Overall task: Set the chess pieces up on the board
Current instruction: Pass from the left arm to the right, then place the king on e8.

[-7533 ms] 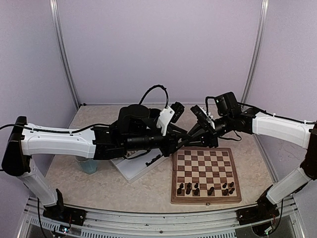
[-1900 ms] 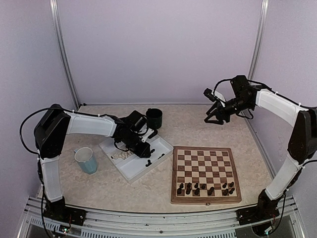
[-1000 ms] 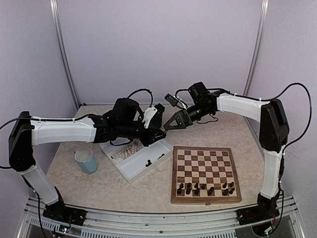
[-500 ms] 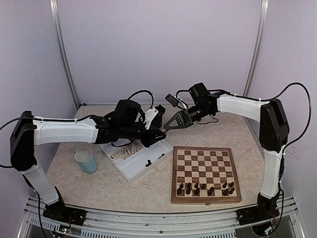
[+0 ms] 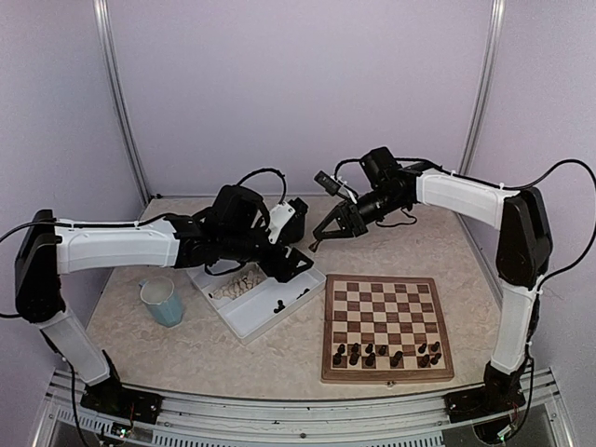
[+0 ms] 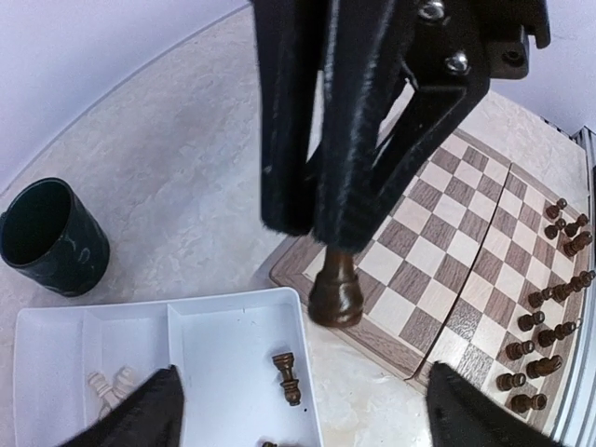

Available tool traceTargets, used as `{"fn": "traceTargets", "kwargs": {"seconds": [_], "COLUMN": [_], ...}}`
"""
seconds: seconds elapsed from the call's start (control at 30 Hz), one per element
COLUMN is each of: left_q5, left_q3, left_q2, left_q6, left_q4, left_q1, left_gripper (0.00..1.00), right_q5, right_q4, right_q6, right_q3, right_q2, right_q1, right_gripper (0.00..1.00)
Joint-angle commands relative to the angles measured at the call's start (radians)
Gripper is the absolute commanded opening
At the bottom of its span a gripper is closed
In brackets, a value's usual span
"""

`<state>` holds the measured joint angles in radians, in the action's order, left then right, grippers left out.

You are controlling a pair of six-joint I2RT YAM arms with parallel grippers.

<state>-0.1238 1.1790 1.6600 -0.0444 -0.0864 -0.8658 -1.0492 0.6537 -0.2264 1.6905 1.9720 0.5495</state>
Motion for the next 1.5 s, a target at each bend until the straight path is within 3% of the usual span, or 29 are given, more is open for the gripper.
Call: {"fn": "traceTargets", "kwargs": {"seconds": [0.0, 0.27, 0.47, 0.6, 0.67, 0.73, 0.93, 1.07, 1.13, 1.23, 1.47], "left_q5": [-0.016, 0.008, -0.049, 0.181, 0.323, 0.337, 0.389, 0.535, 0.69, 0.639, 0.572], "left_q3": [0.005, 0.078, 0.149, 0.142, 0.244, 0.289, 0.106, 0.078, 0.062, 0.049, -0.069], "left_q2": [-0.114, -0.114, -0.025, 0.006, 0.061, 0.102, -0.029, -0.107, -0.128, -0.14, -0.229], "left_q6": [-0.015, -0.009, -0.002, 0.103, 0.199, 0.246, 0.164, 0.153, 0.23, 0.228, 0.07], "left_q4": [-0.037, -0.011, 0.009, 0.053, -0.073, -0.154, 0.026, 0.028, 0.021, 0.011, 0.163], "left_q1": [0.063, 0.13, 0.139, 0.166, 0.205, 0.246, 0.272, 0.277, 0.276, 0.296, 0.219], "left_gripper": [0.99, 0.99, 0.99, 0.99, 0.99, 0.99, 0.99, 0.99, 0.99, 0.99, 0.93], "right_q5": [0.129, 0.25, 0.292, 0.323, 0.355, 0.393, 0.485, 0.537, 0.56, 0.59, 0.637], "right_q4": [0.077, 0.153, 0.185, 0.209, 0.212, 0.215, 0.21, 0.18, 0.172, 0.168, 0.149], "right_q6": [-0.14, -0.318, -0.415, -0.474, -0.497, -0.51, -0.538, -0.535, -0.533, -0.541, -0.542], "right_q3": [-0.025, -0.273, -0.46, -0.554, -0.6, -0.634, -0.745, -0.796, -0.81, -0.828, -0.86], "right_q2": [-0.141, -0.368, -0.587, -0.69, -0.729, -0.76, -0.835, -0.849, -0.847, -0.84, -0.812], "right_q1": [-0.002, -0.006, -0.006, 0.003, 0.021, 0.054, 0.184, 0.26, 0.285, 0.306, 0.348], "right_gripper": [0.02, 0.02, 0.03, 0.03, 0.03, 0.03, 0.03, 0.03, 0.03, 0.03, 0.03]}}
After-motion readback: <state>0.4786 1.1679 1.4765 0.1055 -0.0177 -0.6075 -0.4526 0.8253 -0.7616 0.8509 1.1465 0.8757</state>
